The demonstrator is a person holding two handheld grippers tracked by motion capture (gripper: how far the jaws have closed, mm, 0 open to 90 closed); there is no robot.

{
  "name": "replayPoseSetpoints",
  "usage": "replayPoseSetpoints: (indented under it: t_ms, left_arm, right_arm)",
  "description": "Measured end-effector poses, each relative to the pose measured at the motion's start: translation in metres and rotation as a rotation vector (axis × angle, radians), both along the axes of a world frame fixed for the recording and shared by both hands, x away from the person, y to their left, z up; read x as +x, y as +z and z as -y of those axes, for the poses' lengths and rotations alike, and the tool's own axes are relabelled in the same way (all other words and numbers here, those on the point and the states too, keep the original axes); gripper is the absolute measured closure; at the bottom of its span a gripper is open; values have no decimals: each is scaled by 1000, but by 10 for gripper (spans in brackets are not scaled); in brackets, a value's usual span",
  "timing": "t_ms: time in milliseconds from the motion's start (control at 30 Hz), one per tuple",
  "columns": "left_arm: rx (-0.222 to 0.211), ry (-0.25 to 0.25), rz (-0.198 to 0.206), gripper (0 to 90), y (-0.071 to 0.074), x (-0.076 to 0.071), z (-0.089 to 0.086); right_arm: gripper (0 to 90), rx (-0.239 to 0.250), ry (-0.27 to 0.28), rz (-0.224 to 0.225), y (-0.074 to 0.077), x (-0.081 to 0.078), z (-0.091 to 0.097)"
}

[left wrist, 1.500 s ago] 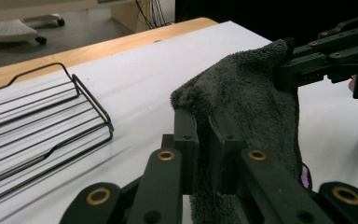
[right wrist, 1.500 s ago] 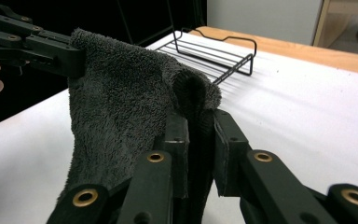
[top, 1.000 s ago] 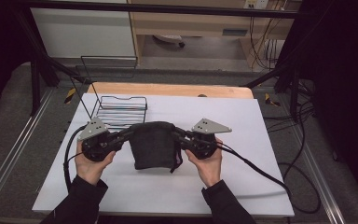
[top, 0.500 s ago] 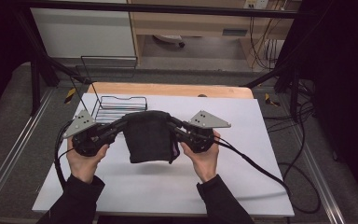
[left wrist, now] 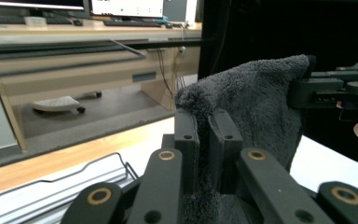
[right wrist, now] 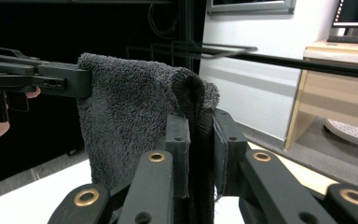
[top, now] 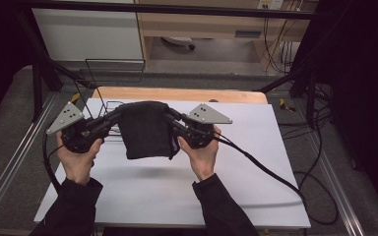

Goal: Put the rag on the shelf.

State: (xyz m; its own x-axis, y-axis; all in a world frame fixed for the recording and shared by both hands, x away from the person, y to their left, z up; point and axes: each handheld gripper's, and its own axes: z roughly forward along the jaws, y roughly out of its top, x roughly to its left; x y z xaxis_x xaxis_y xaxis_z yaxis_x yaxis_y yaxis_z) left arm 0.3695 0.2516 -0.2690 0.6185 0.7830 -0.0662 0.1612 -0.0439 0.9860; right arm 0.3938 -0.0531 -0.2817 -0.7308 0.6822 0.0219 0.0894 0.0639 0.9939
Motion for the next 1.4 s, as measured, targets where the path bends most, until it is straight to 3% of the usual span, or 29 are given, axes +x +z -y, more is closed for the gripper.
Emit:
replayPoseSetpoints:
  t_ms: [833,1400]
  left_arm:
    - [-90,91,114,829,62,16,-38]
    - [-120,135,159,830,97,31,-59]
  right_arm:
    - [794,64,-13,135,61,26,-49]
    - [793,72,-19,187,101,42,-74]
